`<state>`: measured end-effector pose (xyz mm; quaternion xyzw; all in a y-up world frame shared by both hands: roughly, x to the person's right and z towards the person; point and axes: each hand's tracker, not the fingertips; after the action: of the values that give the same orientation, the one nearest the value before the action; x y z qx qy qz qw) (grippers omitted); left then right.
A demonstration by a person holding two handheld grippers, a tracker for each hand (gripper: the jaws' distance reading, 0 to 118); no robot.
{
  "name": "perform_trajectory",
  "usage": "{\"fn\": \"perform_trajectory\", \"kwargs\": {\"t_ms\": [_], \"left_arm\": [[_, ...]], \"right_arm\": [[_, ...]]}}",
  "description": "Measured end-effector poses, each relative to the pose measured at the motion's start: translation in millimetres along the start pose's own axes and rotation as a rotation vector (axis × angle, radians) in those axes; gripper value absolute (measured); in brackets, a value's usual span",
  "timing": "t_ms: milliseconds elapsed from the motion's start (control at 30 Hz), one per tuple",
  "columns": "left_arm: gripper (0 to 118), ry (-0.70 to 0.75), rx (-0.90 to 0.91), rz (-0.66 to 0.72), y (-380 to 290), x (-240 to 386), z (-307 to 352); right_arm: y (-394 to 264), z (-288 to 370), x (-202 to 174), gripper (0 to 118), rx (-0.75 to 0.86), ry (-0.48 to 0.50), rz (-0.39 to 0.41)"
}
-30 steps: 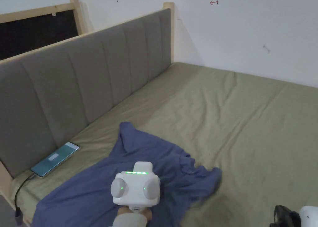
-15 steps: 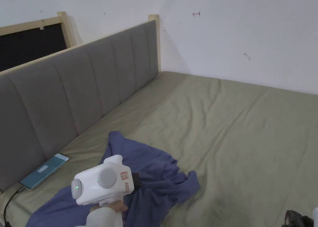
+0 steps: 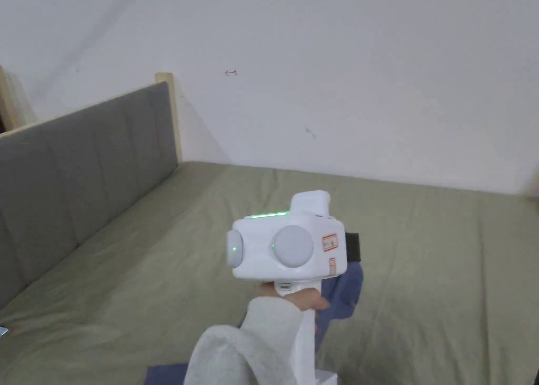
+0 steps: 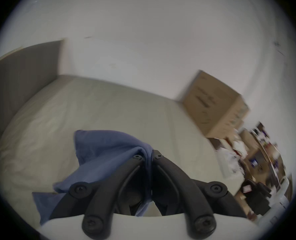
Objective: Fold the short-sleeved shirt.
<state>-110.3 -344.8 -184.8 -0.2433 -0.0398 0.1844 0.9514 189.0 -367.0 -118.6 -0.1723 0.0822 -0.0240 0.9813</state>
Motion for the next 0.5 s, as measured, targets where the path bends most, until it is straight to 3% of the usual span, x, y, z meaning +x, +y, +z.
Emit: {"fn": "perform_trajectory", "kwargs": {"t_ms": [167,300,367,500], "left_arm": [[5,-0.195,-0.114,-0.213,-49.2,121.2,-39.2],[5,-0.314,-0.347,-0.252,-149.6,156.0,-77.3],[5,-0.277,-0.474,-0.258,-202.6,159.7,-100.2],[5,-0.142,-0.653,-0.419,-291.1,151.6,-134.6]], "right_arm": [[16.2,22.0,63.7,0,0.062,-0.148,-0.070],[11.5,28.5,107.1,0,0.058,-0.232,-0.124],[1.1,24.5,126.1,0,0.029,-0.259,-0.154],[-23.7,12.8,144.4,0,-0.058,-0.277,-0.185]]}}
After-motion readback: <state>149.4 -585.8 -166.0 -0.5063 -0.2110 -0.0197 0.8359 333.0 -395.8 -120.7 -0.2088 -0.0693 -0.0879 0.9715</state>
